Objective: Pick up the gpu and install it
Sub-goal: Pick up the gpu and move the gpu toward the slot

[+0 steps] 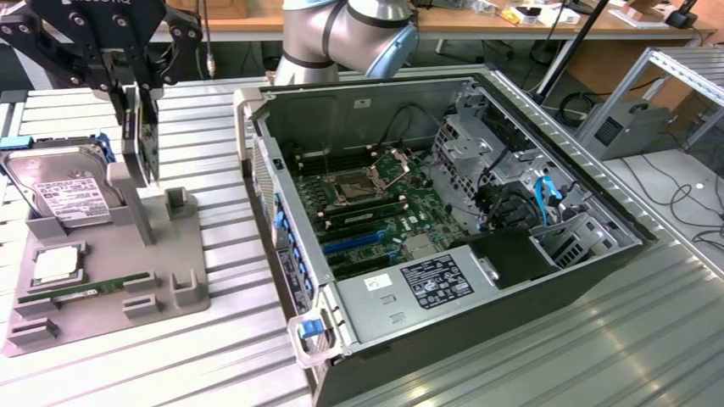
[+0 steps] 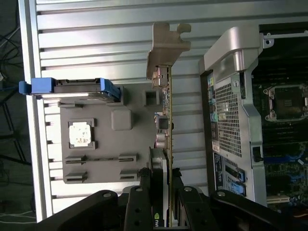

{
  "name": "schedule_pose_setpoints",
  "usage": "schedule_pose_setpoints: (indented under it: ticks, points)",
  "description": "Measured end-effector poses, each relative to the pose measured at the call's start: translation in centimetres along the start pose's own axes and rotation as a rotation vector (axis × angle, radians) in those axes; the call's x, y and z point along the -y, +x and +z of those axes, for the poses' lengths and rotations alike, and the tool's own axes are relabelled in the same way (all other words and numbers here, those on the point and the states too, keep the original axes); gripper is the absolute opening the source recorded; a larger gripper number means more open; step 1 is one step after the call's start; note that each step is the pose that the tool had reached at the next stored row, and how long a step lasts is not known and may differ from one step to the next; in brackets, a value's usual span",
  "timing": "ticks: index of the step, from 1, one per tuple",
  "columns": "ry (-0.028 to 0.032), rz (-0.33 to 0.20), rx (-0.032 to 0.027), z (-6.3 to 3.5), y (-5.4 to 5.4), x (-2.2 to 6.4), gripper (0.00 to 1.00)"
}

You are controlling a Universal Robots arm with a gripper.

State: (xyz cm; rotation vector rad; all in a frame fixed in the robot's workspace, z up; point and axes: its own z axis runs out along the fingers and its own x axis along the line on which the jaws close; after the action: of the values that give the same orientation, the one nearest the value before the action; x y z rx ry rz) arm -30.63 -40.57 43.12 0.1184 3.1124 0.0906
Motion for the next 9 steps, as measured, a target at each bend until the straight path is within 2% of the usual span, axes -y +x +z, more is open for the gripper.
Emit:
schedule_pose_setpoints:
  ticks: [9]
  points:
    - [0.0000, 0.000, 0.0000, -1.69, 0.0, -0.10, 0.27]
